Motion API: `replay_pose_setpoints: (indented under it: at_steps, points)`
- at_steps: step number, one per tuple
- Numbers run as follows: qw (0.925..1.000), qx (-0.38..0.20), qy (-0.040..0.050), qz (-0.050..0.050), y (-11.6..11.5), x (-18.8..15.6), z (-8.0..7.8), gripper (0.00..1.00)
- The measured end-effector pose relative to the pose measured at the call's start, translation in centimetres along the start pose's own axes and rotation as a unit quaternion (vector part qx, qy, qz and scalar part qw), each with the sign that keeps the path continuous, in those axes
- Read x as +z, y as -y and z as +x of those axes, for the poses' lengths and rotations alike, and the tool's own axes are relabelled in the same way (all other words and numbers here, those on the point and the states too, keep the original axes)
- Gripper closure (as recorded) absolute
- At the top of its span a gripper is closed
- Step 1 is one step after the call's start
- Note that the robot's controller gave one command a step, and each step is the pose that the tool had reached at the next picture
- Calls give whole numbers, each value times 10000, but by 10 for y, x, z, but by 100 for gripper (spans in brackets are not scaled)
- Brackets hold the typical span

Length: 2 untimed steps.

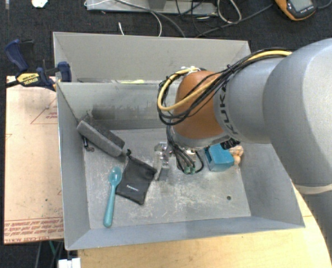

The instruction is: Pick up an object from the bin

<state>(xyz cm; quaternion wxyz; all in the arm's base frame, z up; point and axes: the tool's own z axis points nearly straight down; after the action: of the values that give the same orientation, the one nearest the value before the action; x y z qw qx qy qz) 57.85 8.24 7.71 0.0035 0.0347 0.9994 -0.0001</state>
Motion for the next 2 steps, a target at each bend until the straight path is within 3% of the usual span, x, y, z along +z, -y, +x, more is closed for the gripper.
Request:
replay_pose_setpoints:
  at_steps: [2]
  points:
    - [10000, 86, -5, 0, 0, -2, 1, 100]
